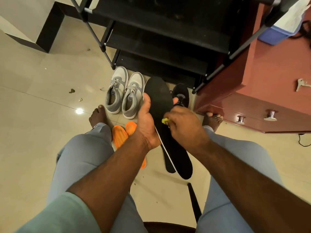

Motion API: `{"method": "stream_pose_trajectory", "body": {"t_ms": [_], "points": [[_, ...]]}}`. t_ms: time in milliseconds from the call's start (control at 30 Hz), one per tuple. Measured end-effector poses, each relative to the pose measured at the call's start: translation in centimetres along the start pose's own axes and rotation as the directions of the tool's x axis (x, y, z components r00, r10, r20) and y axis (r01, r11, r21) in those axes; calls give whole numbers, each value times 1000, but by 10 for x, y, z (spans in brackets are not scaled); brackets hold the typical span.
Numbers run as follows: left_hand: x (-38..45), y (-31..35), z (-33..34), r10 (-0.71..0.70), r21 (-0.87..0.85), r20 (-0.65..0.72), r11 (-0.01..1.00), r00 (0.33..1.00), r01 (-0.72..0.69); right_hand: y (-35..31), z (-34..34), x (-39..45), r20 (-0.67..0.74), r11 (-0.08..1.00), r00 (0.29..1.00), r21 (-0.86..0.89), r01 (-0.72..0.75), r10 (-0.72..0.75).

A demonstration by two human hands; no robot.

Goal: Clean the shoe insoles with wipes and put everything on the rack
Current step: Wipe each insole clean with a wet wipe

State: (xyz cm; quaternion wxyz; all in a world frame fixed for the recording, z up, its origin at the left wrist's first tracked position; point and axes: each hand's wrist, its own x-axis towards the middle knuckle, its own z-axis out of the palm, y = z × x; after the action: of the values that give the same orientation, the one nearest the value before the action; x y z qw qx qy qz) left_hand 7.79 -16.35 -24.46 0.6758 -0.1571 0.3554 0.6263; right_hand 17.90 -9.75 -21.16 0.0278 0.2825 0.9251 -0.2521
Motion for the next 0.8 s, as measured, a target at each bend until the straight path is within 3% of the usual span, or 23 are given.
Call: {"method": "stream_pose_trajectory", "body": {"t_ms": [200, 467, 667, 800], "points": [[-7, -7, 7, -11, -5, -1, 1000, 1000, 11, 8, -12, 47, -153, 993, 984, -65, -100, 89], [0, 3, 1, 37, 15, -54, 999, 998, -36, 3, -1, -3, 58, 999, 998, -50, -3, 6], [-7, -4, 9, -9, 81, -37, 997, 999, 12, 15, -9, 41, -123, 990, 991, -125, -71, 56], [-9, -3, 11, 16, 105, -29, 994, 999, -13, 18, -18, 68, -171, 992, 979, -51, -120, 109]]}}
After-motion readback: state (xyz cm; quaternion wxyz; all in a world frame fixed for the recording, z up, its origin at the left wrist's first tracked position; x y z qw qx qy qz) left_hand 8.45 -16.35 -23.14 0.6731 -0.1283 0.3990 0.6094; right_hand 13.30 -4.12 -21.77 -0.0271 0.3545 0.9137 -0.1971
